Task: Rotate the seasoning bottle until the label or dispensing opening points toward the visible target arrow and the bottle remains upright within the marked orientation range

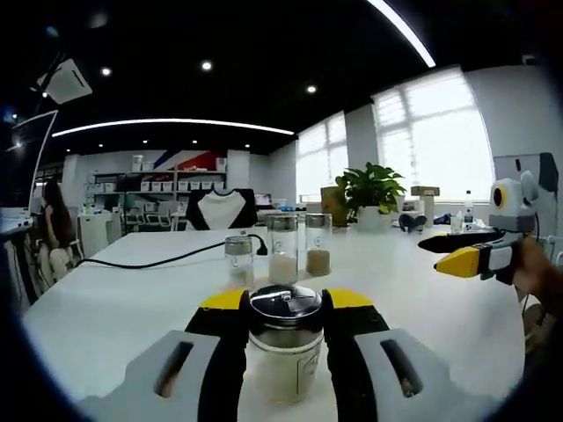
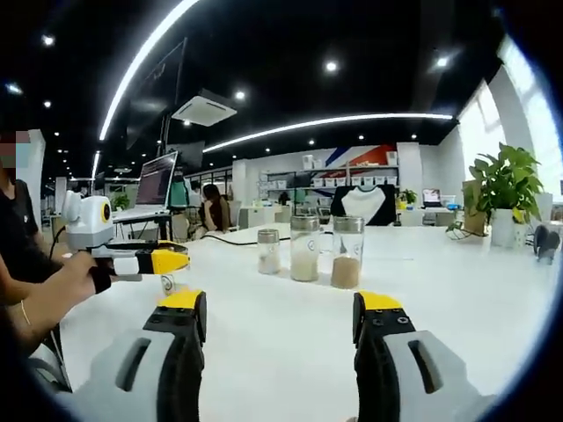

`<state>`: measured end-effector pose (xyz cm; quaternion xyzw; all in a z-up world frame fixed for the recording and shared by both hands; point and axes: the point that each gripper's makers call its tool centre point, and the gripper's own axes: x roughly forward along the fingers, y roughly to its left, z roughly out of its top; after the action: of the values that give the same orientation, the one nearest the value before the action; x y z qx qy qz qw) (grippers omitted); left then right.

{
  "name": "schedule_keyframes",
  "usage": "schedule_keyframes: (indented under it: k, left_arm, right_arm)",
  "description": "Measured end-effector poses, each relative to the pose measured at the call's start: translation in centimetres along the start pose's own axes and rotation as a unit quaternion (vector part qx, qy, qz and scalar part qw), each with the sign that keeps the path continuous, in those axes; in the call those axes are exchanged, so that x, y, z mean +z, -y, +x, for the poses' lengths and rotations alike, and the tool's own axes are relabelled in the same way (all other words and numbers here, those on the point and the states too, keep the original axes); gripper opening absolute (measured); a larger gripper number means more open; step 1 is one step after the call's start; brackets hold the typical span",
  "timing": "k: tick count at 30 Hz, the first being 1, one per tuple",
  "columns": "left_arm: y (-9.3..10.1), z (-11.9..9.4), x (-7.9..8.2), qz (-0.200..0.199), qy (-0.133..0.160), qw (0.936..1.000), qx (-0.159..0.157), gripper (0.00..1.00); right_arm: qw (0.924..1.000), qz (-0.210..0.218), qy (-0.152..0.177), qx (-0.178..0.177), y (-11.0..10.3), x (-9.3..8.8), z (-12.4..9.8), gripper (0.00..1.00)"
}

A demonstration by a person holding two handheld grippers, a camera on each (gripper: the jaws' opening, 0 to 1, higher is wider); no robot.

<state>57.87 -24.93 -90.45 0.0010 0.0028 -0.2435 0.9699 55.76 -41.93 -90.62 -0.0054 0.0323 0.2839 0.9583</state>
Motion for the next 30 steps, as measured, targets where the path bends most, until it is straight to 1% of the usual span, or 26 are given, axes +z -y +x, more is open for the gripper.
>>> schedule_keyframes:
  k: [5,9,11,13,15,17,20,24,27,30]
  left_arm:
    - [-0.4,-0.3,-0.1,0.001,-0.001,1.0,-0.004,0.35]
    - [-0.8,-0.4,-0.1,0.001,-0.004,1.0,-0.002,0.35]
    - [-0.9,-0.5,-0.2,0.004,-0.011,0.9999,0.0,0.35]
    - [-1.1,-0.7,-0.4,0.017,-0.019,0.9997,0.003,0.36]
    - [-1.2,-0.8,-0.3,0.018,-0.017,0.9997,0.003,0.37]
    - [-1.5,-1.0,-0.4,0.009,-0.016,0.9998,0.002,0.37]
    - [-2.0,-1.2,-0.4,0.016,-0.022,0.9996,0.008,0.37]
    - [-2.7,-1.4,-0.3,0.019,-0.024,0.9994,0.015,0.37]
    - [-2.9,-1.3,-0.3,0.014,-0.025,0.9995,0.015,0.37]
    - [-3.0,-1.1,0.1,0.017,-0.022,0.9994,0.019,0.38]
  right_arm:
    - [1.0,-0.002,0.0,0.005,-0.1,-0.1,0.0,0.63]
    - [1.0,0.0,-0.001,0.009,-0.3,-0.2,0.0,0.63]
    - [0.9999,0.007,0.001,0.013,-0.6,-0.2,0.0,0.63]
    - [0.9998,0.01,0.0,0.015,-0.7,-0.2,0.0,0.63]
    - [0.9999,0.006,-0.001,0.015,-0.8,-0.3,-0.1,0.62]
    - [0.9999,0.007,-0.001,0.015,-0.8,-0.3,-0.1,0.62]
    - [0.9998,0.01,0.0,0.02,-0.9,-0.3,-0.1,0.59]
    - [0.9998,0.007,0.003,0.017,-1.1,-0.1,-0.1,0.58]
    - [0.9998,0.011,0.004,0.018,-1.1,-0.1,0.0,0.59]
    - [0.9998,0.006,0.0,0.018,-1.1,-0.1,0.1,0.59]
